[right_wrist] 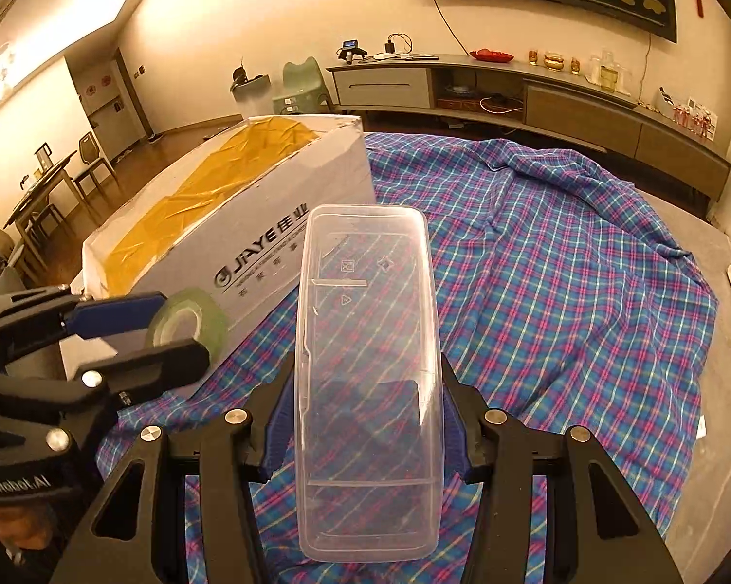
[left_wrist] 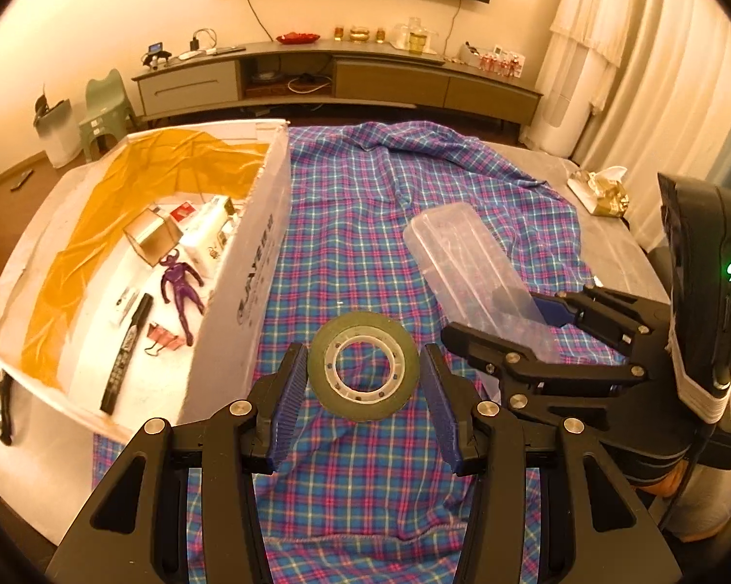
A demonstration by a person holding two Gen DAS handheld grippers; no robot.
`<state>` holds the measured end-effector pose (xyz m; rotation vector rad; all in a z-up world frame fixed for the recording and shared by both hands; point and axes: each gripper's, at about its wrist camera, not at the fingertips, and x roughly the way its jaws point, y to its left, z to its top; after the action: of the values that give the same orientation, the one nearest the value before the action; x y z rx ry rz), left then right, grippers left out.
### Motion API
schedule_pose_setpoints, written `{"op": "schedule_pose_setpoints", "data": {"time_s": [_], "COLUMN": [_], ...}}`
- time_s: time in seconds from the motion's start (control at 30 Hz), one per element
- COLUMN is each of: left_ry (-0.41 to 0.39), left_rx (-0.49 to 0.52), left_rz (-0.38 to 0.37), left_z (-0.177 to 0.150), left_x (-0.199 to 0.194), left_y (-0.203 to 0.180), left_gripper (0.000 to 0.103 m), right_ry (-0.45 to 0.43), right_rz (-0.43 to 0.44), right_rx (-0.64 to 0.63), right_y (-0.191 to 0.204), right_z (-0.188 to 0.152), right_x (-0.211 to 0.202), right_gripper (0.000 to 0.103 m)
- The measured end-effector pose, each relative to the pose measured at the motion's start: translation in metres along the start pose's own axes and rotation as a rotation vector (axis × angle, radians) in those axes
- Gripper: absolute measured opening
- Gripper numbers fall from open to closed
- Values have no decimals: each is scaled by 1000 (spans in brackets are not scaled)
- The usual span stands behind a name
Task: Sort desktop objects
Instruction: 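Lift and carry the tape roll and clear plastic box over the cardboard box with both tools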
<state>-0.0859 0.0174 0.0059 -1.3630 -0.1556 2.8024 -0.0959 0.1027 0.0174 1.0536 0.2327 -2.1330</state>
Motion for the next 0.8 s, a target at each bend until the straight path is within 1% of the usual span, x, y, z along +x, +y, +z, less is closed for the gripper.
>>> {"op": "schedule_pose_setpoints", "data": {"time_s": [0.2,0.43,0.6,0.8], "left_ry": [-27,-54,-69,-93], "left_rx": [-4,-18,-36,-69], "left_rz": [-17,-39,-52,-69], "left_z": [-5,-8,-11,-10], "left_x": [-19,-36,-44,-54], "left_y": [5,13,23,42], "left_gripper": [49,49,49,49], "right_ry": [-8,-14,-18,-21], "right_rz": [4,-1,-8,-15], "right_rx": [-4,-24,-44,-75], "right_y": [16,36,48,63], "right_z": [-9,-12,-9,3], "right_x": [-11,-21,-28,-34], "right_gripper": [53,53,53,53]}}
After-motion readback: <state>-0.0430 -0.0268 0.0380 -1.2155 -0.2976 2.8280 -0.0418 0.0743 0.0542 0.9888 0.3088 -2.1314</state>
